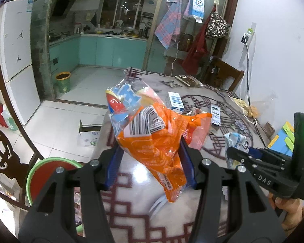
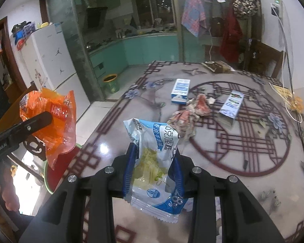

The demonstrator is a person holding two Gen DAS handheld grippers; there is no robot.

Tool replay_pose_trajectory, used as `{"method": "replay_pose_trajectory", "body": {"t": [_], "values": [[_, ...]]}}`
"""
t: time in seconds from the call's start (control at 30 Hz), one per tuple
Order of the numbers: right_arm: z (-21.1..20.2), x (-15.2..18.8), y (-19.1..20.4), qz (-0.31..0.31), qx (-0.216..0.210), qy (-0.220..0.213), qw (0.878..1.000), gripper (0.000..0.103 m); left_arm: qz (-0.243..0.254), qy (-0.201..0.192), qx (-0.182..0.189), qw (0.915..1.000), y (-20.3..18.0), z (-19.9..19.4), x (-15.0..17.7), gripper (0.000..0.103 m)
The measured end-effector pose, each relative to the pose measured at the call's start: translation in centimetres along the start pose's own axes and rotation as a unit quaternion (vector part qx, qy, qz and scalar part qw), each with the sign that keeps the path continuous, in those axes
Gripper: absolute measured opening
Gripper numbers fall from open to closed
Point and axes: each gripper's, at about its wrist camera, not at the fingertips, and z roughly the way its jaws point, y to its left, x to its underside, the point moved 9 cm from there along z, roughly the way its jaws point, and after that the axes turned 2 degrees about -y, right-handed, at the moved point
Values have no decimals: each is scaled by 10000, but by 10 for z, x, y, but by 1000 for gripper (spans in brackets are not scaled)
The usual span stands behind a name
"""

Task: Collect trash
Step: 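Carry the orange bag and white-blue bag from the table to the red bucket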

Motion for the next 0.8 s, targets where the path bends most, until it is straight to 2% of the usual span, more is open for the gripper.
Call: {"method": "replay_pose_trajectory", "body": {"t": [0.5,0.67,0.8], "values": [[29,1,64,-307,-454,161,9984,34,-242,-2,-156,9996,32,-8,4,51],[42,1,91,-434,-685,219,9965,34,-391,-7,-368,9986,55,-11,6,51],[52,1,111,-533,-844,263,9947,34,-669,-6,-632,9958,89,-15,8,51]]}}
